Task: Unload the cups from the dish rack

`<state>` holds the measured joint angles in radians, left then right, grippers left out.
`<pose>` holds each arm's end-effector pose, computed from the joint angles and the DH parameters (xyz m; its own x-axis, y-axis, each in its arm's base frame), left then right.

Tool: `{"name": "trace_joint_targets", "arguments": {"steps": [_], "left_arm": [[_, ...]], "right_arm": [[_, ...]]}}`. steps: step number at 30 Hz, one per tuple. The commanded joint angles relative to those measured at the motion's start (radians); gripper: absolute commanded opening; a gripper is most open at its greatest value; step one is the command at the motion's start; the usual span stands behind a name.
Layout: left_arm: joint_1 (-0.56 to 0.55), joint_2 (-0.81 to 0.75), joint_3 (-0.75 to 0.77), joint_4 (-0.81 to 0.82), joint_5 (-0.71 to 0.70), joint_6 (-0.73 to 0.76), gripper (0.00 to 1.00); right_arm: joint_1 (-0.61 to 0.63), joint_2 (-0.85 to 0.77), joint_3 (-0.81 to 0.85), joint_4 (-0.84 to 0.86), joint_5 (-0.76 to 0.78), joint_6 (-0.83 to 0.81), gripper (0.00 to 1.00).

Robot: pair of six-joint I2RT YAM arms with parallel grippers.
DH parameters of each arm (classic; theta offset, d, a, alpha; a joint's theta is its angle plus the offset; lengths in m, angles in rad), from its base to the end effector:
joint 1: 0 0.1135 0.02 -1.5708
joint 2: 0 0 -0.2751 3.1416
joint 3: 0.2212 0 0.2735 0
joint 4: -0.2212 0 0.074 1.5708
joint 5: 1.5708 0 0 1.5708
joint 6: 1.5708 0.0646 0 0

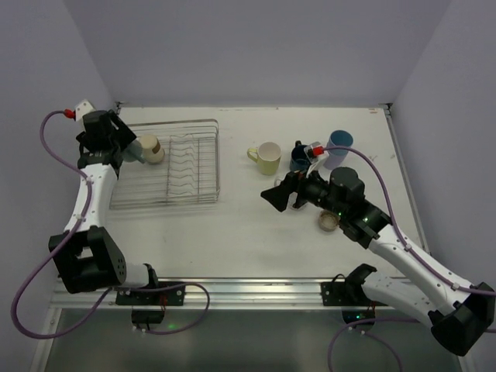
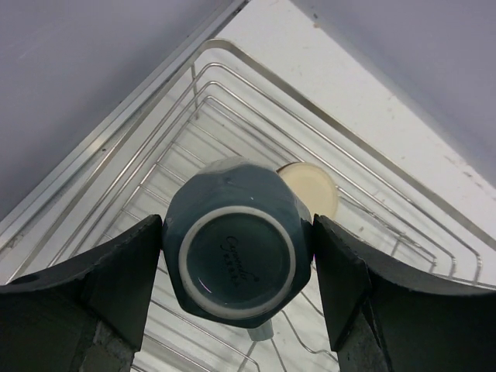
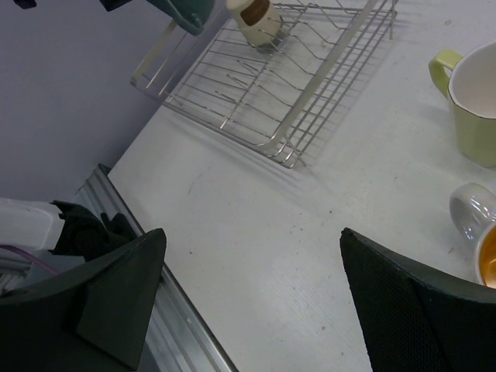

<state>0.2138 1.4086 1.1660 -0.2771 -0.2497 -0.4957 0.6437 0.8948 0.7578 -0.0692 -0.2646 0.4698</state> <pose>0.3558 0.0936 0.3113 -0.2294 -0.5214 -0.8219 -0.5960 0.7428 -0.3049 0.1929 0.1659 0.3232 -0.5010 0.1704 -0.8485 -0.6249 0.6070 0.4909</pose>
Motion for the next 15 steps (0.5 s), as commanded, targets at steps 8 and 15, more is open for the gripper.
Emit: {"name": "trace_joint_targets", "arguments": {"steps": [8, 15], "left_arm": [[-0.024, -0.35, -0.147, 0.165, 0.329, -0.205, 0.0], [-0.114, -0.5, -0.324, 0.344, 0.619, -0.352, 0.0]], "right_arm": [[0.043, 0.035, 0.002, 0.301, -0.039, 0.217, 0.96], [0.105, 0.128, -0.005, 0.434, 0.001, 0.351, 0.97]]}}
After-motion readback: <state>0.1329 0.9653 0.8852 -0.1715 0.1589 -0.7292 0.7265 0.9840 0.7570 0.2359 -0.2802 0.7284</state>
